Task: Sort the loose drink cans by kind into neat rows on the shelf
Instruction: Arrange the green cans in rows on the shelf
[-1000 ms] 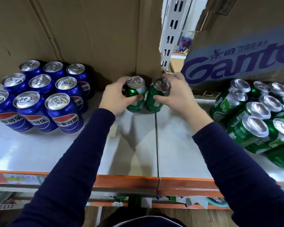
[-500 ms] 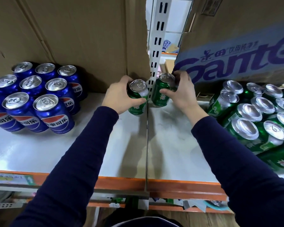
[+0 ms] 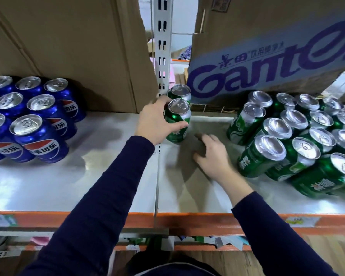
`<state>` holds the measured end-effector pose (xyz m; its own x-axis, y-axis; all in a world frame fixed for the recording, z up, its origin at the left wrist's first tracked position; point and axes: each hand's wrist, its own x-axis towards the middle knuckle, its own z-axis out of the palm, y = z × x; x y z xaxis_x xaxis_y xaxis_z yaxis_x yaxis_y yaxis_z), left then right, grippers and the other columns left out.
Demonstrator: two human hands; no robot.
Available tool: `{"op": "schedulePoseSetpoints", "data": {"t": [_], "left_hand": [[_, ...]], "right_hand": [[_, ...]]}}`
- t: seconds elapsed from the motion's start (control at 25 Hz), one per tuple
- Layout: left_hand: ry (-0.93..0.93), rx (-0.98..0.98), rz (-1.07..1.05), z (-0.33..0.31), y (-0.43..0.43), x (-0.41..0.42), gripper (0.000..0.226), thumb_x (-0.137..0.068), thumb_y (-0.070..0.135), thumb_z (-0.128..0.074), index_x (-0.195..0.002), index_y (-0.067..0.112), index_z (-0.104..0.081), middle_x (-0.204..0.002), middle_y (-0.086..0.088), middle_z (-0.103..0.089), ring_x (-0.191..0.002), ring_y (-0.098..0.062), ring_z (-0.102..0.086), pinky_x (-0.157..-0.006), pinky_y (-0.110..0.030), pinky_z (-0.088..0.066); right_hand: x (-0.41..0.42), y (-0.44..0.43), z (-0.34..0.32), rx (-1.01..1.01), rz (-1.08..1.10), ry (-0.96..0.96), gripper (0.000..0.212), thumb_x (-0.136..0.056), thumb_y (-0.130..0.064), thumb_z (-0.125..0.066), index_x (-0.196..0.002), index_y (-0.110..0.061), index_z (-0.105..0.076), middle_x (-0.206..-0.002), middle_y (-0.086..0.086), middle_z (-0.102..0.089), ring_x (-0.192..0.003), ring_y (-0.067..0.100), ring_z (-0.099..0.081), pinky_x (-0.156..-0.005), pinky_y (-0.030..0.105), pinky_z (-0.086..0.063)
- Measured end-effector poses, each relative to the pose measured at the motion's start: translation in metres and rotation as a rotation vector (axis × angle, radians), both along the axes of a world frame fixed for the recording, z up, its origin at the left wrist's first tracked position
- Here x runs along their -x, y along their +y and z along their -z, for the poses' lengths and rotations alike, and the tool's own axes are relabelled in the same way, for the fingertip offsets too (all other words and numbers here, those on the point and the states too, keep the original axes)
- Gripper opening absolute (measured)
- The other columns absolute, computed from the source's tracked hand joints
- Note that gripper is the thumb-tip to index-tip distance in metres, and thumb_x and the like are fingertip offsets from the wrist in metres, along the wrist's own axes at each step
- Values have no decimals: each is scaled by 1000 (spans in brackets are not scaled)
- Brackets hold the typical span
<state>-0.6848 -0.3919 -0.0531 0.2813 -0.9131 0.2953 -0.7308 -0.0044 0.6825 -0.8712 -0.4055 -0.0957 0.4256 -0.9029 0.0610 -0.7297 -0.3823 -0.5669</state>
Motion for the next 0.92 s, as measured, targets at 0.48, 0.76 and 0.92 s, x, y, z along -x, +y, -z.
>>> {"op": "schedulePoseSetpoints", "data": {"t": [0.48, 0.76, 0.92], "left_hand": [[-105, 300, -12, -2, 32, 63, 31, -81, 19, -73, -106, 3, -62, -102, -12, -55, -93, -22, -54, -85, -28, -45], [102, -105, 411, 9, 23, 113, 49, -76, 12, -76, -122, 17, -59, -111, 1, -60, -93, -11, -58, -83, -21, -49], [36, -360, 504, 36, 30, 136, 91, -66, 23, -87, -144, 20, -40, -139, -1, -50, -113, -17, -52, -92, -30, -47]], "right_hand": [[86, 32, -72, 459, 41, -273, 19, -82, -8, -69, -101, -6, -70, -99, 4, -67, -93, 19, -61, -85, 32, -50], [132, 25, -83, 310, 110, 345, 76, -72, -44, -77, -136, -14, -50, -126, 11, -53, -114, 33, -45, -98, 34, -28], [131, 28, -93, 266, 141, 432, 65, -66, -46, -75, -120, -14, -55, -118, 10, -49, -108, 32, -44, -89, 39, -41]]}}
